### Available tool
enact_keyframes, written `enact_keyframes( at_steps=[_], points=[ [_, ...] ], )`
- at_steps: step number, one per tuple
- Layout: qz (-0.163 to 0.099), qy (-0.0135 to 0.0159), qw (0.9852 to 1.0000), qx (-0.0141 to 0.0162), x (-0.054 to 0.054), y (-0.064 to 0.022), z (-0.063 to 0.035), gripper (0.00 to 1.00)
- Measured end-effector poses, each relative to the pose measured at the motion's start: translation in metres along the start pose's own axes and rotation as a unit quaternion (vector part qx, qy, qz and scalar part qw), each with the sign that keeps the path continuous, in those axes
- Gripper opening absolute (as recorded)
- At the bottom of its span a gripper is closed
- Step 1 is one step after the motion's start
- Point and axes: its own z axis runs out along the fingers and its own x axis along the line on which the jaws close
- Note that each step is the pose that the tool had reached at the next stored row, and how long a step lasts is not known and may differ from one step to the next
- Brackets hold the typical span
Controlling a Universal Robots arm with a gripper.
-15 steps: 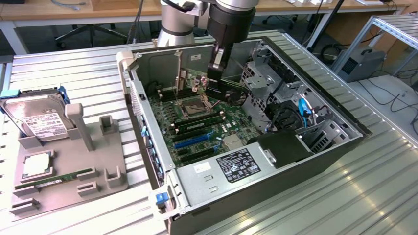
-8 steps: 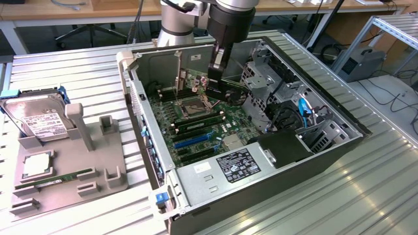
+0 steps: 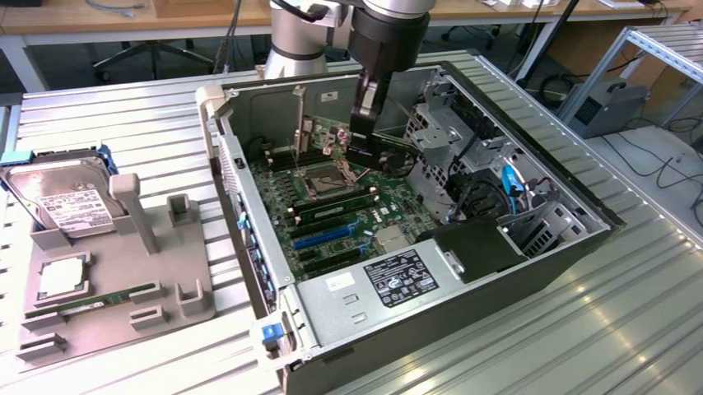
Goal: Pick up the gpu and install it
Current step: 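Insert the gpu into the slot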
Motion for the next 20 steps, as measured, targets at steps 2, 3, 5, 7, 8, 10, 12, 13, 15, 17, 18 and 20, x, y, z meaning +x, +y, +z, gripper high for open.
enact_keyframes(
  at_steps=[2, 3, 5, 7, 8, 10, 12, 13, 15, 17, 18, 20],
  points=[
    [-0.002, 0.0, 1.0, -0.0001, 0.0, 0.0, 0.0, 0.27],
    [-0.003, 0.0, 1.0, -0.0001, 0.0, 0.0, 0.0, 0.27],
    [-0.004, 0.0, 1.0, -0.0001, 0.0, 0.0, 0.0, 0.27],
    [-0.006, 0.0001, 1.0, -0.0002, 0.0, 0.0, 0.0, 0.27],
    [-0.007, 0.0001, 1.0, -0.0002, 0.0, 0.0, 0.0, 0.27],
    [-0.01, 0.0002, 0.9999, -0.0003, 0.0, 0.0, 0.0, 0.27],
    [-0.012, 0.0002, 0.9999, -0.0003, 0.0, 0.0, 0.0, 0.27],
    [-0.013, 0.0002, 0.9999, -0.0004, 0.0, 0.0, 0.0, 0.27],
    [-0.015, 0.0002, 0.9999, -0.0004, 0.0, 0.0, 0.0, 0.27],
    [-0.017, 0.0003, 0.9999, -0.0004, 0.0, 0.0, 0.0, 0.27],
    [-0.018, 0.0003, 0.9998, -0.0005, 0.0, 0.0, 0.0, 0.27],
    [-0.02, 0.0003, 0.9998, -0.0005, 0.0, 0.0, 0.0, 0.27]
  ],
)
